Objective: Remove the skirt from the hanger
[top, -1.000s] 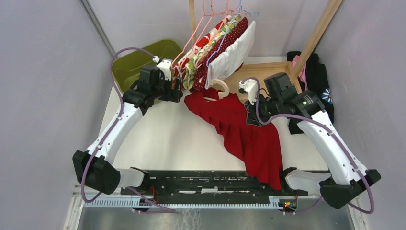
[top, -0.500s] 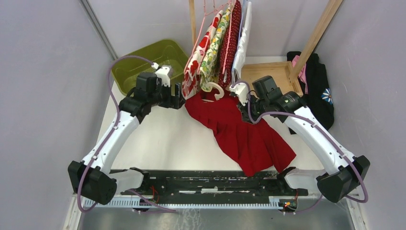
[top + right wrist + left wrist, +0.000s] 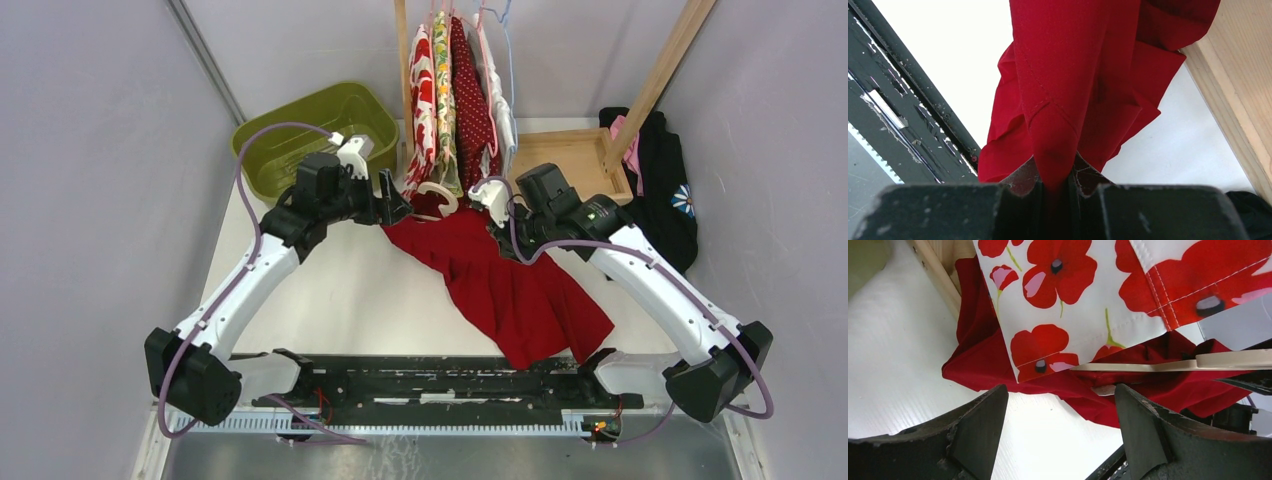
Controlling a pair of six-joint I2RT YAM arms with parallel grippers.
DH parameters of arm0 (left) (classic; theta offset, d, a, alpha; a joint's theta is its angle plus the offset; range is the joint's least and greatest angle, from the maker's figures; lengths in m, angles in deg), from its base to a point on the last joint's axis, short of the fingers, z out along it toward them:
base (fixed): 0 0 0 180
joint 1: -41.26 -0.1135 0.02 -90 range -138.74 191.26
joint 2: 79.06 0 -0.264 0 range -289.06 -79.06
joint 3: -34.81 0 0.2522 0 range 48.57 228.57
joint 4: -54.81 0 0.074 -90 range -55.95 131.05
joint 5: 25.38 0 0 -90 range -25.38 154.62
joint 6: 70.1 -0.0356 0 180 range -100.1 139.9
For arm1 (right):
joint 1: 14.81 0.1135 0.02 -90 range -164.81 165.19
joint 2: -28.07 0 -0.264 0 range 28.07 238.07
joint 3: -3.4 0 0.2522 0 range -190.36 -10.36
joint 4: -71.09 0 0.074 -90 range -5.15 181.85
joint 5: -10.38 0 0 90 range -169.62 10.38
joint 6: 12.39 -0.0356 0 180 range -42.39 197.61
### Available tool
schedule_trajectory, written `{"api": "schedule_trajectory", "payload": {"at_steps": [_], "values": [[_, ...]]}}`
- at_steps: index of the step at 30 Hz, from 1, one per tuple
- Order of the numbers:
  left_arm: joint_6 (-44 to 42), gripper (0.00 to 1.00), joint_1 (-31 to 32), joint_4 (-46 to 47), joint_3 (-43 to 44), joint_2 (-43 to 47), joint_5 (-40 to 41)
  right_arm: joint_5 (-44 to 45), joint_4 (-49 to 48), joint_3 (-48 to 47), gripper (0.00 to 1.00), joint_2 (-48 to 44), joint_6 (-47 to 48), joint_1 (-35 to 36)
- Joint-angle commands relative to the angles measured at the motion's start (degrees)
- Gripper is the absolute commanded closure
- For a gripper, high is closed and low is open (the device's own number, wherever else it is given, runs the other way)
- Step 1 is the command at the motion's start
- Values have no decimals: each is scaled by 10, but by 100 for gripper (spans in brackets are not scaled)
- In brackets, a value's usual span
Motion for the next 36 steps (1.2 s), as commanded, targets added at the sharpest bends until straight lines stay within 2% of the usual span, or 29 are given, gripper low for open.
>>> {"api": "schedule_trajectory", "payload": {"at_steps": [1,15,20,25,27,29,36], "values": [[41,15,6,34,16,15,-14,1,-48,-15,99,-15,7,7],[27,16,35,34,-12,-11,5,15,-36,-23,99,-23,7,26],[22,20,46,32,-30,-8,13,16,-38,-26,99,-21,7,28],[11,41,50,28,-43,-14,14,21,-35,-27,99,-27,7,31],[6,62,50,23,-40,-18,16,25,-33,-26,99,-30,8,32],[0,96,51,10,-32,-20,23,30,-32,-23,99,-30,10,31],[-38,97,51,-52,-2,4,65,72,-69,-15,99,-12,-2,31]]}}
